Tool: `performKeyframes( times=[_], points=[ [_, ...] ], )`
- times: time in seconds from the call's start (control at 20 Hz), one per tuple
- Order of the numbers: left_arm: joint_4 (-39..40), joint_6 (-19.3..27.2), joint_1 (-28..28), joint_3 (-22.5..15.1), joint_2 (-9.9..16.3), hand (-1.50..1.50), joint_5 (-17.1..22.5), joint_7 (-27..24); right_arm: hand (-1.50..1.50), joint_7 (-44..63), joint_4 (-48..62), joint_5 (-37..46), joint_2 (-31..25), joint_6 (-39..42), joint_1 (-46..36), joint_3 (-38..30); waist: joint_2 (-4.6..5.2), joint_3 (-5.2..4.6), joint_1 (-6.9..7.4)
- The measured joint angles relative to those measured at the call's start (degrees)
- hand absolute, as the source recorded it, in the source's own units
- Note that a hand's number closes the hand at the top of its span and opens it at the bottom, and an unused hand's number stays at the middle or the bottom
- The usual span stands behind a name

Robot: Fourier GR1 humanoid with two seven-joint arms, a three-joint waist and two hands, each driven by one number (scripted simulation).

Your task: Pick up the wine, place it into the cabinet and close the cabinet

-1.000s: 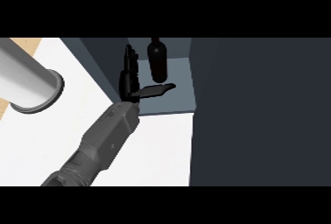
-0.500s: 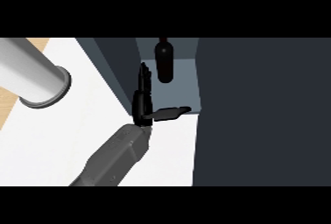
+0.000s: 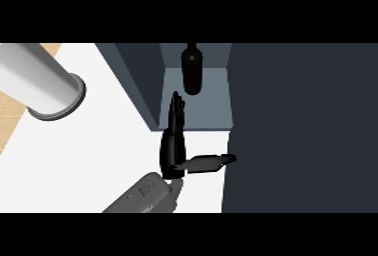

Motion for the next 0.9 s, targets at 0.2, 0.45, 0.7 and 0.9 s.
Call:
performKeyframes(
  times=[0.2,0.45,0.7,0.9],
  points=[
    [-7.9,3.2,4.0,-2.0,0.2,-1.5,-3.2,2.5,-1.5,-0.4,0.1,0.1,0.0,0.0,-0.1,-0.1,0.05,0.01,0.16],
    [-18.3,7.2,11.6,-5.3,2.6,-1.5,-7.2,4.5,-1.5,0.2,-0.2,0.3,-0.2,-0.3,0.5,0.1,-0.01,0.0,0.2],
    [-27.7,9.9,19.1,-8.2,5.0,-1.5,-11.1,5.1,-1.5,0.1,0.1,0.4,-0.4,0.1,0.0,0.1,0.04,0.0,0.3],
    [-34.1,8.8,23.6,-9.1,9.1,-1.5,-12.3,5.0,-1.5,1.0,-0.1,0.0,-1.0,1.1,0.0,0.2,0.06,-0.01,0.18]
  ],
)
